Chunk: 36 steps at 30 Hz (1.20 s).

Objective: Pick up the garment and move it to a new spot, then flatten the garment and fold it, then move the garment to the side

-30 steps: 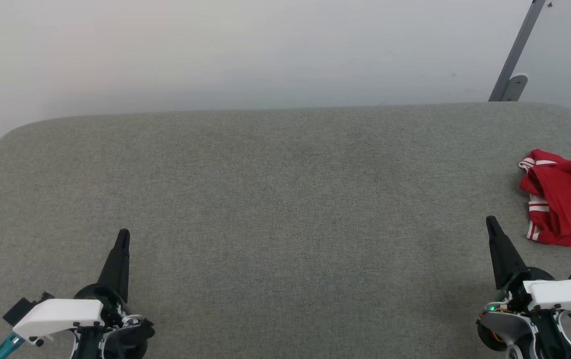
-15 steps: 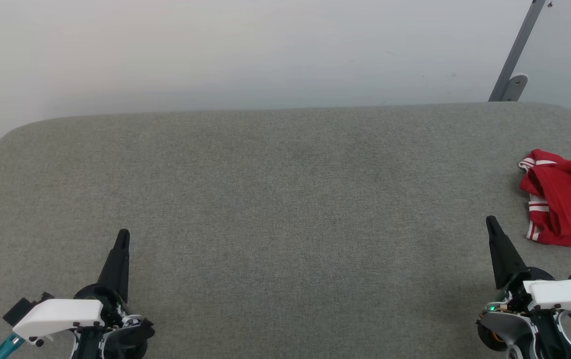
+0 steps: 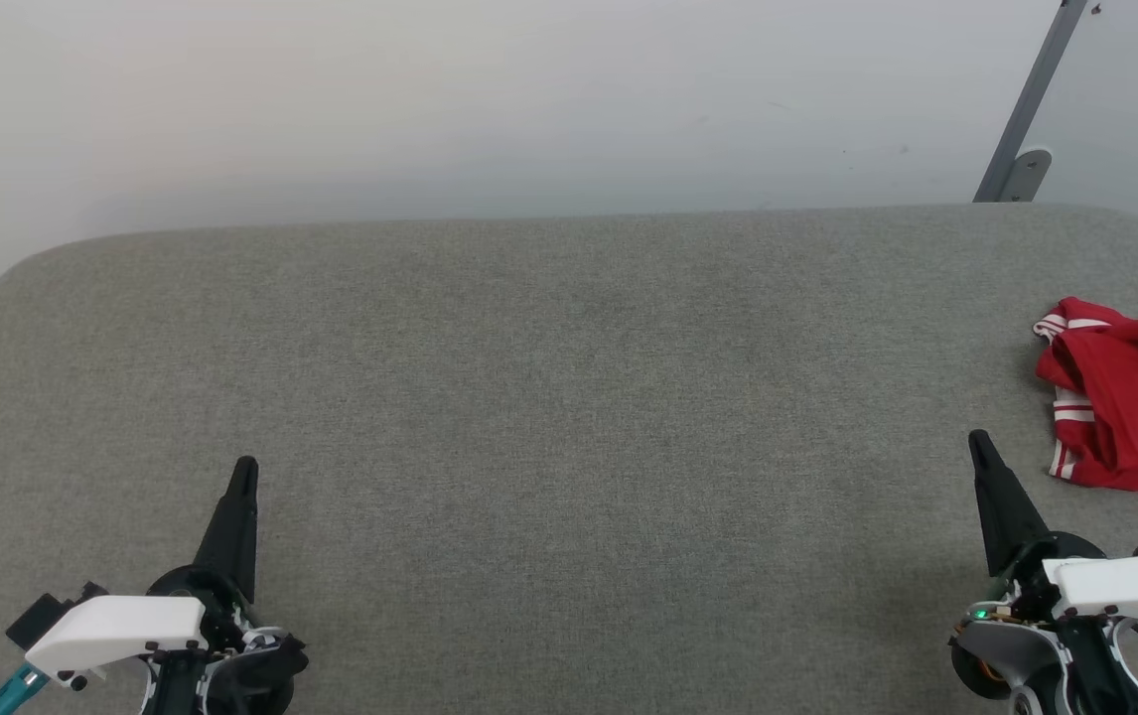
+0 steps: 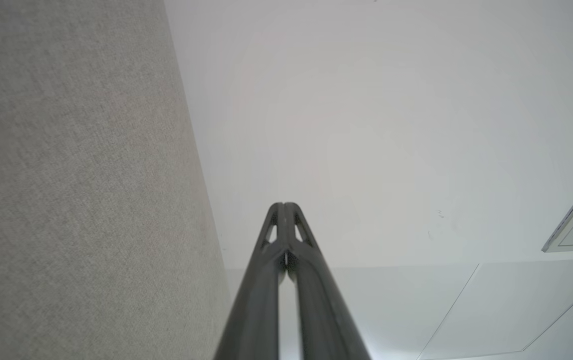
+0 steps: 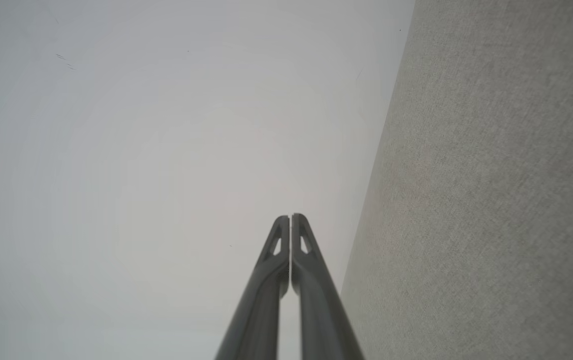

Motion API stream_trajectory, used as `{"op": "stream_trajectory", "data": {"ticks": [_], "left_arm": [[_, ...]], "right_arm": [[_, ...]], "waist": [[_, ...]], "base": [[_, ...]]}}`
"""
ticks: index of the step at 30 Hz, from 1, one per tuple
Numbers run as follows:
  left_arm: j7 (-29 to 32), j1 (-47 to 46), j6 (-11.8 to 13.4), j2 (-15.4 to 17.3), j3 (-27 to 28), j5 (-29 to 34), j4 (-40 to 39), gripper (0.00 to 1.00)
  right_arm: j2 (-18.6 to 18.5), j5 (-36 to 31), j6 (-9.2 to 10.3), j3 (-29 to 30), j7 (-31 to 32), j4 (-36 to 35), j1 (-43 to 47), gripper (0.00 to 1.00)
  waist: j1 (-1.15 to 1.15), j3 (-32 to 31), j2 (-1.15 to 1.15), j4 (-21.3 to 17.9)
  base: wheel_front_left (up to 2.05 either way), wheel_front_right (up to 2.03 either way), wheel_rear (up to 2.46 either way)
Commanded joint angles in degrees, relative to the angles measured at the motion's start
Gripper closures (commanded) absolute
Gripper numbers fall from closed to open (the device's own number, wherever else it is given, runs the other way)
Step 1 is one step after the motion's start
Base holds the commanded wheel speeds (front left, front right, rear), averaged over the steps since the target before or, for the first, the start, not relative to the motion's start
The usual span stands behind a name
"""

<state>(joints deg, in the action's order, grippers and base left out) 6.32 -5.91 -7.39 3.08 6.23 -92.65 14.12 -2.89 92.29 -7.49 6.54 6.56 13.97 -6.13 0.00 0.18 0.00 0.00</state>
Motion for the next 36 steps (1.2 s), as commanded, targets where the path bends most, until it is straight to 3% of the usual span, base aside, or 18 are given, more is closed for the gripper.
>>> {"op": "stream_trajectory", "data": {"ticks": [1,36], "left_arm": [[0.3,-0.7,-0.2,-0.1,0.2,0.2,0.0,1.0],[0.4,-0.7,-0.2,-0.2,0.3,0.3,0.0,1.0]], "right_arm": [[0.1,0.2,-0.01,0.0,0.1,0.1,-0.2,1.0],[0.1,0.2,0.0,0.1,0.1,0.1,-0.2,1.0]], "waist": [[0.0,0.0,0.0,0.0],[0.0,0.0,0.0,0.0]], "base": [[0.0,0.0,0.0],[0.0,0.0,0.0]]}}
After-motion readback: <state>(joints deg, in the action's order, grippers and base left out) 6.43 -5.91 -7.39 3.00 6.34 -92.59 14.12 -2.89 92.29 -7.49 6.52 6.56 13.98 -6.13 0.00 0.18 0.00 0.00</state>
